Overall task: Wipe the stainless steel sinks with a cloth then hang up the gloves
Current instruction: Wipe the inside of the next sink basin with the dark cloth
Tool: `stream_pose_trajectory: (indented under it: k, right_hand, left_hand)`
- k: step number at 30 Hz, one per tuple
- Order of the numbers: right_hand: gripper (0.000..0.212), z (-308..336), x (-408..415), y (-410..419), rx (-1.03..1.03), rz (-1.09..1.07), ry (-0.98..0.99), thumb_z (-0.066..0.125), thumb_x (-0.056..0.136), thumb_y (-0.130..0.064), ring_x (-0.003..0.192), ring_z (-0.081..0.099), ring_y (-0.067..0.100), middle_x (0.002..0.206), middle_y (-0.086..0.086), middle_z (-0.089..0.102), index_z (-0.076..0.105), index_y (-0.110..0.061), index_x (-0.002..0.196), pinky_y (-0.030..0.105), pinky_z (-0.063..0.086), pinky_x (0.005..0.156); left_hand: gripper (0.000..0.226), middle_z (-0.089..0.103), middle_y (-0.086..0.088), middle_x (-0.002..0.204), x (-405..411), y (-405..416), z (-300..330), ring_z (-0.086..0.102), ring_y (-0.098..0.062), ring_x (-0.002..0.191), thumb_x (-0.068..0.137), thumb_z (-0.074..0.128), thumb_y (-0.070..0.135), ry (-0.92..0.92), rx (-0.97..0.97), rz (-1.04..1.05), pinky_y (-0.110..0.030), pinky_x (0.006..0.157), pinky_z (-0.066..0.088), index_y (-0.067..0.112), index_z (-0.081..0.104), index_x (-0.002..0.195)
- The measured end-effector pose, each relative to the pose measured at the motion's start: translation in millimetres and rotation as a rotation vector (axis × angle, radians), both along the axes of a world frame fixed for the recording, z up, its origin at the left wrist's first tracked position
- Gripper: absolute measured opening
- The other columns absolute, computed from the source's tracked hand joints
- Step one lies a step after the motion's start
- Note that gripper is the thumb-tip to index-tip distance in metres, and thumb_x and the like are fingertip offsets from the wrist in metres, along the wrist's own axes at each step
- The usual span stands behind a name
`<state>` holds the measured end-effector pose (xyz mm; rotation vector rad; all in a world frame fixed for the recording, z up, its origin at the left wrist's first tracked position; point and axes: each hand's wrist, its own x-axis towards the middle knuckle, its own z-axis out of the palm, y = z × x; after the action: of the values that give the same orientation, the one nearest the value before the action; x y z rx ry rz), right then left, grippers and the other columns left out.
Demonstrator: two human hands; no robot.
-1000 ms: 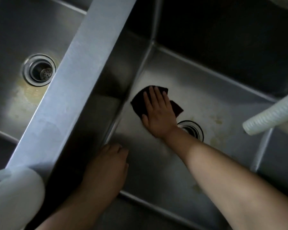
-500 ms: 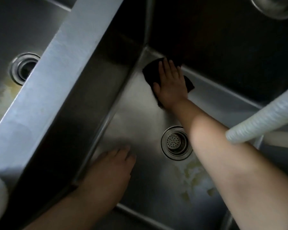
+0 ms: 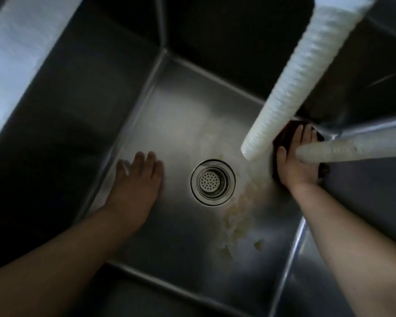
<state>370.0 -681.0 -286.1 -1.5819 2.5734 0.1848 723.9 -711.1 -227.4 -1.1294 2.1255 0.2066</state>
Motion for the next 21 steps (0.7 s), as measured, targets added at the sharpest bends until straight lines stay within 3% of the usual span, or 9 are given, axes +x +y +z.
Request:
stream_pose_trajectory:
  k: [2,5,12,15,18,21]
  right_hand:
    - [0.064,-1,1,17,-0.034,-0.114,-0.016,0.04,0.093,-0.03,0.14,0.017,0.04,0.151,0.025,0.024,0.022,0.001,0.146,0.049,0.005,0.117]
    - [0.067,-5,17,36,-0.026,-0.216,-0.002,0.031,0.087,-0.037,0.141,0.017,0.038,0.149,0.025,0.028,0.034,0.003,0.142,0.046,0.004,0.116]
    - [0.068,-16,75,20,-0.074,-0.389,-0.061,0.033,0.089,-0.038,0.139,0.02,0.047,0.147,0.031,0.028,0.031,0.002,0.143,0.061,0.012,0.111]
    - [0.068,-17,96,-5,-0.131,-0.347,-0.074,0.033,0.089,-0.04,0.133,0.03,0.05,0.143,0.032,0.035,0.034,0.002,0.142,0.063,0.018,0.108]
    - [0.072,-23,119,-29,-0.118,-0.266,-0.107,0.034,0.089,-0.044,0.14,0.016,0.045,0.152,0.027,0.021,0.02,-0.007,0.149,0.057,0.004,0.111]
    - [0.073,-27,144,-48,-0.073,-0.113,-0.094,0.025,0.088,-0.048,0.143,0.007,0.04,0.156,0.022,0.012,0.011,-0.012,0.151,0.055,0.003,0.112]
  left_hand:
    - [0.087,-0.007,-0.016,0.157,5,0,-3,0.004,-0.037,0.144,0.089,0.056,0.03,-0.031,0.03,0.008,-0.055,0.112,0.018,0.007,-0.003,0.148]
    - [0.085,-0.007,-0.019,0.157,7,4,-11,0.005,-0.039,0.144,0.09,0.054,0.025,-0.053,0.021,-0.008,-0.051,0.113,0.019,0.006,-0.004,0.149]
    - [0.082,-0.008,-0.023,0.155,7,5,-21,0.004,-0.044,0.142,0.092,0.053,0.017,-0.044,0.029,-0.013,-0.049,0.114,0.019,0.002,-0.005,0.148]
    - [0.083,-0.008,-0.024,0.155,7,5,-22,0.004,-0.045,0.142,0.092,0.053,0.017,-0.046,0.028,-0.023,-0.05,0.114,0.019,0.001,-0.006,0.147]
    - [0.081,-0.008,-0.024,0.155,7,5,-22,0.005,-0.045,0.141,0.092,0.052,0.016,-0.041,0.033,-0.03,-0.05,0.114,0.018,0.002,-0.006,0.147]
    - [0.082,-0.007,-0.025,0.155,6,6,-23,0.006,-0.045,0.141,0.092,0.053,0.017,-0.046,0.022,-0.037,-0.051,0.113,0.019,0.0,-0.005,0.147]
